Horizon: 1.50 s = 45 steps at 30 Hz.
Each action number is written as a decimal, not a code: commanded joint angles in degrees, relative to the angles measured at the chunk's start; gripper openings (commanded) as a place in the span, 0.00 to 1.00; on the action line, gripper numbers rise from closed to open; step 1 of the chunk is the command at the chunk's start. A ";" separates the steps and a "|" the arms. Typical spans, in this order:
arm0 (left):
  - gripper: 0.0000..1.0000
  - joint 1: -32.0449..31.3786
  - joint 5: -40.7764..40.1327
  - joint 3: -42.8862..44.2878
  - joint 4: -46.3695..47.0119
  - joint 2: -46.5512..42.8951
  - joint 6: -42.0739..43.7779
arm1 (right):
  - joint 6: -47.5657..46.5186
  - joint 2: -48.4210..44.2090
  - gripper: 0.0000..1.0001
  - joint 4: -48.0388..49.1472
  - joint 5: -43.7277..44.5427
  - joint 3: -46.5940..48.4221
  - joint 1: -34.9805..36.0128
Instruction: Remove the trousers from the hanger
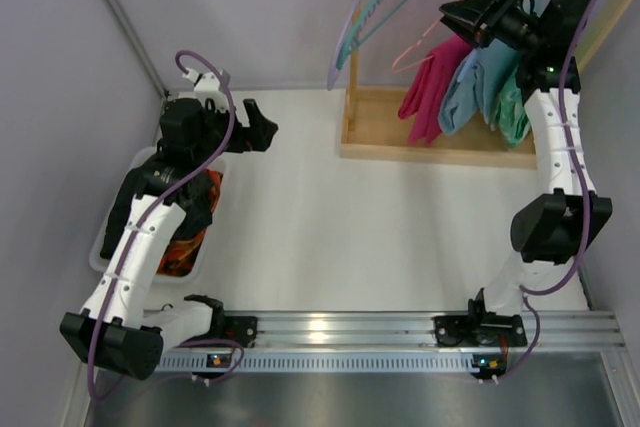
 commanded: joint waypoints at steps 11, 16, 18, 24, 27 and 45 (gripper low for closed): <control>0.99 0.27 -0.08 0.46 3.56 -0.09 -0.24 | -0.24 -1.85 0.45 2.48 15.73 -0.63 7.94; 0.99 0.27 -0.26 0.28 3.56 -0.52 -0.16 | -0.41 -1.41 0.23 3.18 16.53 -1.33 8.82; 0.99 0.27 -0.44 -0.07 3.56 -0.88 0.10 | -0.15 -2.37 0.10 5.19 16.01 -2.38 8.82; 0.99 0.27 -0.17 -0.68 3.56 -1.49 0.20 | 0.99 -4.04 0.00 9.59 13.19 -2.65 8.73; 0.99 0.27 0.09 -0.86 4.08 -1.76 -0.07 | 3.09 -4.92 0.00 15.30 11.44 -2.83 8.73; 0.99 0.27 0.00 -9.64 15.14 -9.05 4.23 | 7.06 -11.07 0.00 31.22 5.55 -2.02 9.78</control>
